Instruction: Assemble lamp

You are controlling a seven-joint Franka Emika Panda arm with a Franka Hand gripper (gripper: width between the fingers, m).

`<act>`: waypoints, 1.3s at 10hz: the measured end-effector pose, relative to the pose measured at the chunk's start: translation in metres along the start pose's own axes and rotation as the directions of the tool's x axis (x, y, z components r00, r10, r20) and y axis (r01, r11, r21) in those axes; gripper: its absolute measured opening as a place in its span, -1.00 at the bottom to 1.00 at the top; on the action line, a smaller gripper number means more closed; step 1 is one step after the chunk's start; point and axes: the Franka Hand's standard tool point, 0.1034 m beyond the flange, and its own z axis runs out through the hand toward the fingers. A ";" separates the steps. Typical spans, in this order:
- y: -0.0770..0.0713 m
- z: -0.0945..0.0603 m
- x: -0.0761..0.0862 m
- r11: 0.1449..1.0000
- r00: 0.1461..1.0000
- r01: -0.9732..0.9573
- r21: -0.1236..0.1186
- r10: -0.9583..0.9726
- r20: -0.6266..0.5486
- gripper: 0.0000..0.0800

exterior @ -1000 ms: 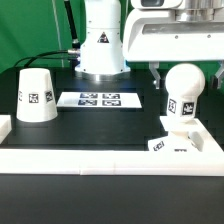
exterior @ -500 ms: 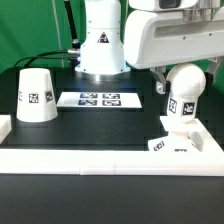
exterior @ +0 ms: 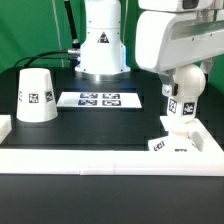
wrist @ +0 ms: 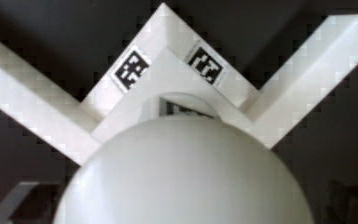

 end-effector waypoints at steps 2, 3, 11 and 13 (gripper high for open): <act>0.000 0.001 0.000 0.987 0.987 0.162 -0.009 -0.162 0.008 0.75; 0.000 0.001 0.000 0.977 0.977 0.212 -0.011 -0.212 0.010 0.75; 0.004 0.001 -0.003 0.923 0.923 0.385 -0.015 -0.385 0.021 0.44; 0.004 0.001 -0.003 0.938 0.938 0.346 -0.015 -0.346 0.019 0.44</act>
Offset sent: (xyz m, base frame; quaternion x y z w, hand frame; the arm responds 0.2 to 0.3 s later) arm -0.0002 0.0011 0.0002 -0.0035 -0.0081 -0.1185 0.9929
